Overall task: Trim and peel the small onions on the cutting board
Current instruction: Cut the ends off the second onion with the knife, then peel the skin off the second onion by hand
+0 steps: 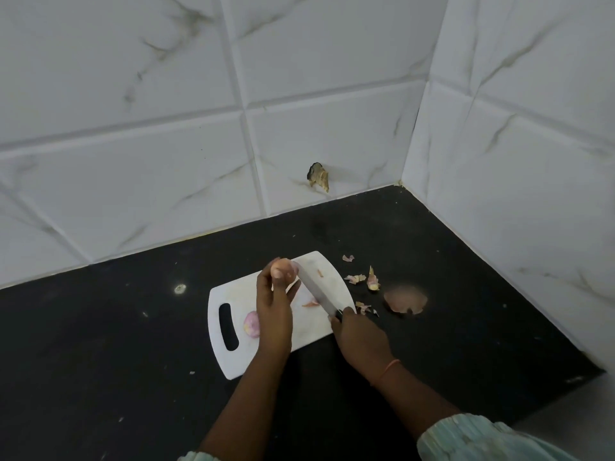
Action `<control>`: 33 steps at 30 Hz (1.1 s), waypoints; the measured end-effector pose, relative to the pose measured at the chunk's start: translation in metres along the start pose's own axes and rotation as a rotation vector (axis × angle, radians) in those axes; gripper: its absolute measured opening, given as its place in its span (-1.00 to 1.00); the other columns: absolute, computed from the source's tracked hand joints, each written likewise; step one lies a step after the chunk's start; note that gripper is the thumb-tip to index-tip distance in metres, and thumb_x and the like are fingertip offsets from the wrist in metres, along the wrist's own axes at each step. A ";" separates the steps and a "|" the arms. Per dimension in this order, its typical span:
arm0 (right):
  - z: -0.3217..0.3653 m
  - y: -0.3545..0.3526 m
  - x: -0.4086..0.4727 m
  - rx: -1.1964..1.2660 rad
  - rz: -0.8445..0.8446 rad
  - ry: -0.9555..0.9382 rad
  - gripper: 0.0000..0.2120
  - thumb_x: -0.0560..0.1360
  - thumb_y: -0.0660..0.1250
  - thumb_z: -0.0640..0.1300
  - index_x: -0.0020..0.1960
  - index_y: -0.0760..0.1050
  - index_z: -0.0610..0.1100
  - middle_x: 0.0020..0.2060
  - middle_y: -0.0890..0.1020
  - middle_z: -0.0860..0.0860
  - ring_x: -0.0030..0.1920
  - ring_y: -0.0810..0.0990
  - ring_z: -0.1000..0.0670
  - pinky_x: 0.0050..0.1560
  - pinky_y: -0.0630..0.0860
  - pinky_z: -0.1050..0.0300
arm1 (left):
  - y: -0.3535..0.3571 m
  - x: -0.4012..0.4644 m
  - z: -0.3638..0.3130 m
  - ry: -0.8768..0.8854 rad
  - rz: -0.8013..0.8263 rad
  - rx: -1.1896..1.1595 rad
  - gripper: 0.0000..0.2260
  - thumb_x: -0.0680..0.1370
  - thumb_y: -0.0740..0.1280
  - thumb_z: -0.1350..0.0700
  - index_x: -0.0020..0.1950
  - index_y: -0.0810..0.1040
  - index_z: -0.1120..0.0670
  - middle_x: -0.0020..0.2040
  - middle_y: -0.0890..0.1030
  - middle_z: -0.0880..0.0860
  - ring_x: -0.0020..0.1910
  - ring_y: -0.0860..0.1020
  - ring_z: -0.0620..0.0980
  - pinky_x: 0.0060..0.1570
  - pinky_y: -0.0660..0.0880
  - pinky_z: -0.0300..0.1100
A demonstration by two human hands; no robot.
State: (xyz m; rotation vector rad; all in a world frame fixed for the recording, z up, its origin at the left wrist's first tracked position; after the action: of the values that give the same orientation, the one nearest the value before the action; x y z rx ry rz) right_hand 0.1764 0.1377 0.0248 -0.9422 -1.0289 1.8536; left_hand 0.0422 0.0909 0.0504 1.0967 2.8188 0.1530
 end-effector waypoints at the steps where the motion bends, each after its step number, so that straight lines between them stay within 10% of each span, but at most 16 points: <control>1: -0.001 -0.002 -0.001 0.009 -0.009 -0.002 -0.61 0.64 0.02 0.15 0.17 0.43 -0.11 0.02 0.63 -0.07 0.05 0.61 -0.09 -0.09 0.47 0.04 | -0.002 -0.001 -0.006 -0.074 -0.015 -0.081 -0.62 0.63 0.15 -0.13 0.33 0.48 0.04 0.18 0.62 -0.04 0.19 0.61 -0.07 0.17 0.55 -0.16; 8: -0.003 -0.018 -0.010 0.012 -0.220 0.022 -0.69 0.63 0.03 0.14 0.06 0.39 -0.07 -0.16 0.61 -0.01 -0.14 0.62 -0.04 -0.24 0.52 0.03 | -0.018 -0.013 -0.027 -0.415 -0.055 -0.416 -0.77 0.64 0.16 0.11 0.04 0.59 0.13 0.09 0.65 0.16 -0.10 0.58 0.06 -0.07 0.50 -0.14; 12: 0.004 -0.012 -0.020 0.046 -0.219 0.028 -0.74 0.64 0.06 0.10 0.11 0.36 -0.06 -0.16 0.56 0.03 -0.18 0.58 0.03 -0.28 0.44 0.13 | -0.024 -0.018 -0.030 -0.519 -0.051 -0.536 -0.70 0.64 0.16 0.08 0.27 0.57 0.13 0.16 0.67 0.16 -0.06 0.61 0.08 -0.04 0.53 -0.12; 21: 0.008 0.007 -0.017 -0.029 -0.144 0.035 -0.65 0.61 0.17 -0.10 0.38 0.32 -0.10 0.40 0.34 -0.09 0.37 0.38 -0.06 0.21 0.49 0.11 | -0.033 -0.020 -0.042 -0.587 0.128 -0.586 -0.64 0.61 0.09 0.11 0.29 0.55 0.16 0.19 0.65 0.21 -0.08 0.61 0.12 -0.04 0.51 -0.09; 33: 0.020 0.005 -0.003 -0.010 -0.275 -0.002 -0.64 0.54 0.25 0.10 0.27 0.43 -0.02 0.21 0.49 -0.01 0.26 0.41 -0.05 0.20 0.44 0.01 | -0.045 -0.009 -0.044 -0.629 0.172 -0.535 -0.64 0.61 0.08 0.12 0.28 0.55 0.17 0.15 0.66 0.22 -0.17 0.59 0.08 -0.12 0.50 -0.12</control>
State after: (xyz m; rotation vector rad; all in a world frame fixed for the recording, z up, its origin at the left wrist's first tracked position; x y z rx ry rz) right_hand 0.1588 0.1274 0.0290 -0.7623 -1.1109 1.6225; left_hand 0.0126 0.0496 0.0882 1.0206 1.9690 0.4550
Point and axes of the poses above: each hand's wrist, its own x-axis towards the middle knuckle, its own y-axis out of the palm, z = x × y, the point moved 1 cm from there along x, towards the middle knuckle
